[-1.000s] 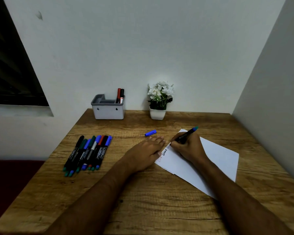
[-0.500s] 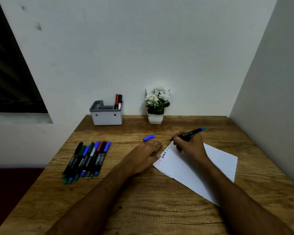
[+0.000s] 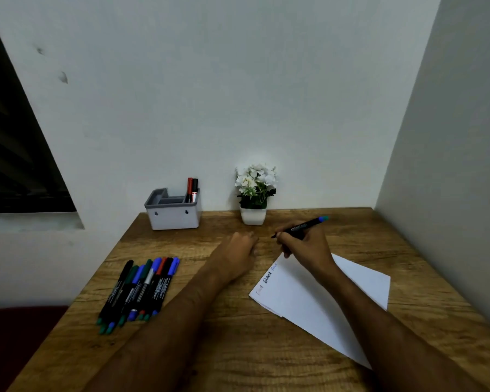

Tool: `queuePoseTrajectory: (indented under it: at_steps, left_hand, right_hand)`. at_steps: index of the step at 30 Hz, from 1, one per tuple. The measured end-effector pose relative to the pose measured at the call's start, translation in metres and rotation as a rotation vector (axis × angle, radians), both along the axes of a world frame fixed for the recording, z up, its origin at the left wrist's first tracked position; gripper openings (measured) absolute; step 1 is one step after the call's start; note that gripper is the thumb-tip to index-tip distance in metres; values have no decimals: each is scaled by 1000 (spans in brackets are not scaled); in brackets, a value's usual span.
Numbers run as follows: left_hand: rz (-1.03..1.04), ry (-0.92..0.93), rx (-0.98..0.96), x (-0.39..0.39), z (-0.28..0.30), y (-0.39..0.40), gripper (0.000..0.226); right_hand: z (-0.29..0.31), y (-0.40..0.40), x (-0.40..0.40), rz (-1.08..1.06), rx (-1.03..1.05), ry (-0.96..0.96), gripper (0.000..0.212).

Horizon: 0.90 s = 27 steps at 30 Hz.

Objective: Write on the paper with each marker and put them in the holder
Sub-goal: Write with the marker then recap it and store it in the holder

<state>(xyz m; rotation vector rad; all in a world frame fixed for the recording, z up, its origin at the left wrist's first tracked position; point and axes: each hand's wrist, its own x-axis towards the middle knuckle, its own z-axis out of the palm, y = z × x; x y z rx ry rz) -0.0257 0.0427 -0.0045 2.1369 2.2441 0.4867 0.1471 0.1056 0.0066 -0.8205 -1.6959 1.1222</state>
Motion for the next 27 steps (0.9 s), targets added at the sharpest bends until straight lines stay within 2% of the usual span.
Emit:
queuePoseTrajectory:
  at_steps: [2,5,11,15,17,19,21,25,27]
  left_hand:
    - [34,34,-5,0,-6,2,21]
    - [95,27,10,1,-13,2,28]
    - [154,96,48,1,-19,2,21]
    - [245,-28,200,-8,-16,4,18]
    - [316,-221,339,-11,-7,2,11]
    - [427,-518,420,-13,2,-2,17]
    - [530,-844,392,-15,7,-5,18]
    - [602,-1669,328,-15,10,-10,13]
    - [604,-1869,309,-13,12,-13,17]
  right_hand:
    - [-2,2,-1,4,-4,-10,9]
    - [-5,5,-1,12,-11,-16,10]
    - [-16,8,-5,37,-33,-42,14]
    - [-18,4,-10,75,-16,-36,13]
    - [-15,0,-13,97,7,-14,13]
    - [-11,-5,-15,106,47,-8,10]
    - [-8,-10,-19,110,81,-5,7]
    - [-7,-20,-27,150,149,2,10]
    - [-8,-24,-29,166,190,-13,12]
